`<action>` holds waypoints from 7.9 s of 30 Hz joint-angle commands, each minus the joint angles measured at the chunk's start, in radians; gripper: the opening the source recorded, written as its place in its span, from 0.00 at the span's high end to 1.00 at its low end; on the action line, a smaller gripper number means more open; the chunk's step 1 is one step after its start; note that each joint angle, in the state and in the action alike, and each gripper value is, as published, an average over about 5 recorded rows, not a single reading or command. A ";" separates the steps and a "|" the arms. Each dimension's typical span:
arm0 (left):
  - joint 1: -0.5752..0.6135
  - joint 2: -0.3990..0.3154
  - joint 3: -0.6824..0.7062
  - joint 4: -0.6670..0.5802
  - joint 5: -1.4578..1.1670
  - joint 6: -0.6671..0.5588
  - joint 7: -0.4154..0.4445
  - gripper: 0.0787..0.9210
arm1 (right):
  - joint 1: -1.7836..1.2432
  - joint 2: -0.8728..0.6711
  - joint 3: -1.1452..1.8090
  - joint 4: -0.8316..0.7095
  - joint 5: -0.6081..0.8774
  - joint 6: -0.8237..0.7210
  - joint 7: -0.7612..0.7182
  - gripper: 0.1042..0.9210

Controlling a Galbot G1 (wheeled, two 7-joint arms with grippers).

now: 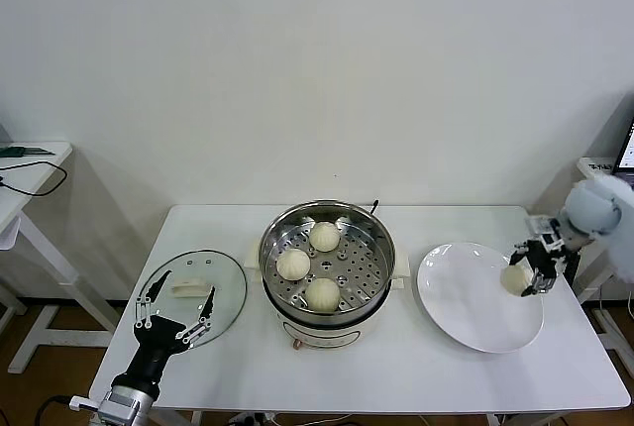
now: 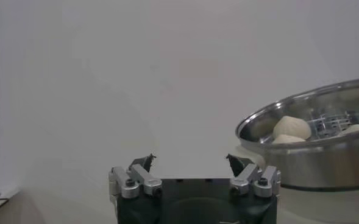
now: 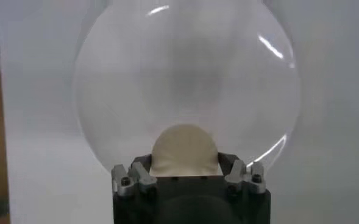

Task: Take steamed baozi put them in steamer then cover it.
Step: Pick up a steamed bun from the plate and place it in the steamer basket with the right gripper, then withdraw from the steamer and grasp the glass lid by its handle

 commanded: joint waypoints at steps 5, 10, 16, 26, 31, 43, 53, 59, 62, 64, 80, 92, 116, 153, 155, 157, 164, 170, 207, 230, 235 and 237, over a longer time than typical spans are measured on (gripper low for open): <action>-0.006 0.004 0.001 -0.001 -0.003 -0.003 0.004 0.12 | 0.780 -0.002 -0.715 0.311 0.462 -0.194 0.027 0.24; -0.013 0.008 -0.009 0.006 -0.009 -0.009 0.011 0.12 | 0.935 0.101 -0.836 0.371 0.596 -0.263 0.062 0.24; -0.028 0.009 -0.016 0.014 -0.020 -0.013 0.017 0.12 | 0.989 0.240 -0.879 0.409 0.760 -0.363 0.137 0.24; -0.045 0.011 -0.042 0.019 -0.041 -0.011 0.024 0.12 | 0.892 0.485 -0.813 0.351 0.835 -0.444 0.227 0.24; -0.049 0.009 -0.059 0.022 -0.051 -0.009 0.028 0.12 | 0.809 0.562 -0.792 0.315 0.807 -0.460 0.239 0.24; -0.061 0.012 -0.078 0.038 -0.063 -0.005 0.034 0.12 | 0.630 0.624 -0.741 0.221 0.679 -0.462 0.232 0.24; -0.071 0.015 -0.092 0.054 -0.071 -0.002 0.038 0.12 | 0.561 0.656 -0.700 0.122 0.619 -0.452 0.218 0.24; -0.078 0.016 -0.091 0.061 -0.074 0.001 0.039 0.12 | 0.532 0.650 -0.685 0.093 0.595 -0.446 0.216 0.24; -0.080 0.016 -0.089 0.064 -0.075 0.001 0.039 0.12 | 0.520 0.650 -0.680 0.084 0.593 -0.445 0.217 0.24; -0.080 0.016 -0.090 0.065 -0.076 0.001 0.039 0.12 | 0.512 0.652 -0.676 0.081 0.589 -0.445 0.217 0.24; -0.079 0.014 -0.097 0.065 -0.079 0.002 0.040 0.12 | 0.463 0.672 -0.646 0.040 0.540 -0.438 0.211 0.24; -0.080 0.013 -0.098 0.064 -0.080 0.003 0.039 0.12 | 0.457 0.665 -0.638 0.045 0.536 -0.436 0.204 0.23; -0.075 0.011 -0.094 0.028 -0.098 0.029 0.020 0.12 | 0.449 0.173 -0.241 0.212 0.671 -0.357 0.186 0.12; -0.198 0.039 -0.146 0.131 -0.110 0.031 -0.051 0.12 | -1.687 0.673 1.486 0.765 0.513 0.430 1.364 0.12; -0.199 0.038 -0.143 0.158 -0.044 0.011 -0.057 0.12 | -1.706 0.711 1.477 0.763 0.505 0.450 1.369 0.12; -0.197 0.038 -0.137 0.192 0.058 -0.027 -0.072 0.12 | -1.715 0.740 1.472 0.757 0.499 0.463 1.368 0.12; -0.155 0.054 -0.104 0.310 0.539 -0.270 -0.203 0.12 | -1.709 0.782 1.458 0.749 0.501 0.466 1.368 0.12; -0.122 0.060 -0.062 0.368 0.921 -0.391 -0.342 0.12 | -1.697 0.790 1.446 0.733 0.503 0.465 1.365 0.12; -0.406 0.078 0.011 0.703 1.242 -0.233 -0.456 0.12 | -1.684 0.804 1.423 0.680 0.475 0.476 1.358 0.12; -0.537 0.066 0.028 0.825 1.278 -0.204 -0.459 0.12 | -1.669 0.805 1.418 0.639 0.452 0.494 1.353 0.12; -0.548 0.064 0.037 0.846 1.280 -0.200 -0.464 0.12 | -1.669 0.807 1.421 0.630 0.447 0.500 1.353 0.12; -0.548 0.064 0.039 0.851 1.282 -0.197 -0.466 0.13 | -1.669 0.808 1.421 0.627 0.446 0.502 1.353 0.12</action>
